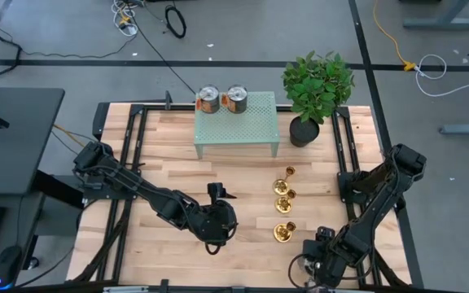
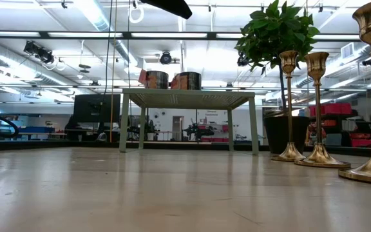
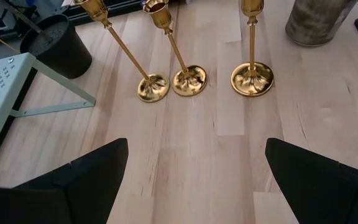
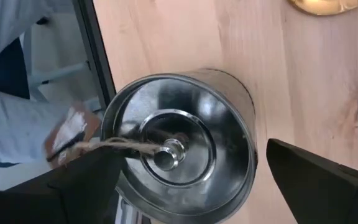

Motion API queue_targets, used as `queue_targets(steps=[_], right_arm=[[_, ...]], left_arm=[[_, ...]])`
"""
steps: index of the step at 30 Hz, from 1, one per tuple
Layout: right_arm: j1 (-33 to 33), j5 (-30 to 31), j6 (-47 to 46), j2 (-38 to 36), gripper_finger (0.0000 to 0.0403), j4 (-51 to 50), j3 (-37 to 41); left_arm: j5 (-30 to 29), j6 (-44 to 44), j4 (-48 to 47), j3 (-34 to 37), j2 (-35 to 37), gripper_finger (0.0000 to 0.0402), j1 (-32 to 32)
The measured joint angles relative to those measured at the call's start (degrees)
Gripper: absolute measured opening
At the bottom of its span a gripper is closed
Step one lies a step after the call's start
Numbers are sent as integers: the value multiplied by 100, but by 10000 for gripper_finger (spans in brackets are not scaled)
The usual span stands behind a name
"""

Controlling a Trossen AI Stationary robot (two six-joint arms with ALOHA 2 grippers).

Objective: Pick & Place candle stick holders
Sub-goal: Put the silver scented candle on the shelf aligned with the other silver scented candles

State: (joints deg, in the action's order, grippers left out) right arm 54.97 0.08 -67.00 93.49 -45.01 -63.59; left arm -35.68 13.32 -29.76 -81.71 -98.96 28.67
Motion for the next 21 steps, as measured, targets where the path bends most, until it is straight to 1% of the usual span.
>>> queue_targets(steps=[8,21], right_arm=[[1,145,-105,-91,400,-207,13],[-6,216,-194,-111,400,-433,4]], left_arm=[[0,0,0,0,0,390,0],[0,0,2,0,0,390,0]])
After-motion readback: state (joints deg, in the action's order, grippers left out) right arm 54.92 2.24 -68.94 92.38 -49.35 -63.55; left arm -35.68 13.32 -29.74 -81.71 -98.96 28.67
